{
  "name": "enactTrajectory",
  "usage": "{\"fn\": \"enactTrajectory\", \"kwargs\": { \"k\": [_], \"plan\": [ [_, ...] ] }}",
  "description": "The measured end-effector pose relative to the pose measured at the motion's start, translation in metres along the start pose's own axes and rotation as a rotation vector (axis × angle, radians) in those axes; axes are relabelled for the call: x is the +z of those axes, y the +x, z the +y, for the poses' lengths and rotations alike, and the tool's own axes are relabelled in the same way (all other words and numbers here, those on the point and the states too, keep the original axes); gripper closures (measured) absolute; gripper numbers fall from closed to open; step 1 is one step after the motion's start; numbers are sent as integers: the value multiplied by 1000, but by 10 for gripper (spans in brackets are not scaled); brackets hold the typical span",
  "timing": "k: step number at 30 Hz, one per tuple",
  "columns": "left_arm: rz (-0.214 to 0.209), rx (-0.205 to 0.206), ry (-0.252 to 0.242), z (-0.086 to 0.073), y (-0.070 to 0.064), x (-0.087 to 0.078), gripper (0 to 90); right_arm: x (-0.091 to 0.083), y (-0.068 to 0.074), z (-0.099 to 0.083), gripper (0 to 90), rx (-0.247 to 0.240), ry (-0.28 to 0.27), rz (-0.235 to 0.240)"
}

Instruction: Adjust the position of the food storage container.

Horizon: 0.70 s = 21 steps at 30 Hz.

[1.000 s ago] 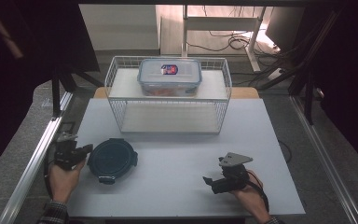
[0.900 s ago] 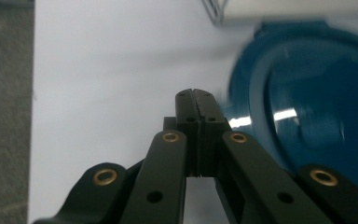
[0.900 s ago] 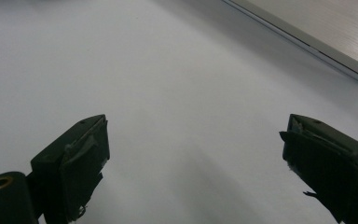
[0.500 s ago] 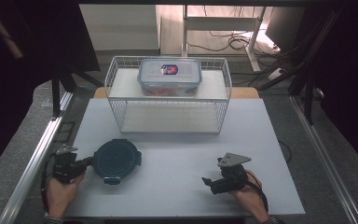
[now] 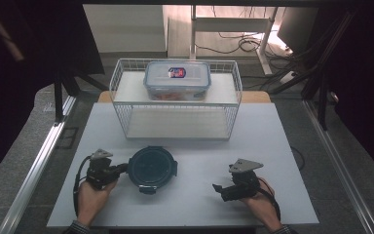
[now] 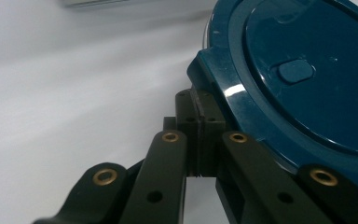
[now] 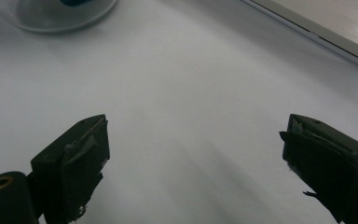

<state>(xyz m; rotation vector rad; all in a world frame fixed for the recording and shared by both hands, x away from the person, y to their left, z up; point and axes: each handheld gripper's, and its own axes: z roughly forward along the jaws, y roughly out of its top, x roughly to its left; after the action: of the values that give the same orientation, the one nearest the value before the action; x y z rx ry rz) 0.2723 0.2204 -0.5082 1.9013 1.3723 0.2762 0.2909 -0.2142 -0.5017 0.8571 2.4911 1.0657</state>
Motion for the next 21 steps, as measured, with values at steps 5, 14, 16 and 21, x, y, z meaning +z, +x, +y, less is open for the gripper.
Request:
{"fn": "enactTrajectory", "kwargs": {
  "k": [5,14,16,21],
  "plan": [
    [-16,40,8,9,-21,11,900,0,-2,-1,68,5,4,-5],
    [-50,88,15,15,-47,22,900,1,-4,-2,68,13,12,-14],
    [-57,98,15,16,-53,25,900,1,-4,-2,68,12,12,-15],
    [-84,117,16,18,-57,29,900,1,-6,-3,68,15,15,-18]
  ]
}}
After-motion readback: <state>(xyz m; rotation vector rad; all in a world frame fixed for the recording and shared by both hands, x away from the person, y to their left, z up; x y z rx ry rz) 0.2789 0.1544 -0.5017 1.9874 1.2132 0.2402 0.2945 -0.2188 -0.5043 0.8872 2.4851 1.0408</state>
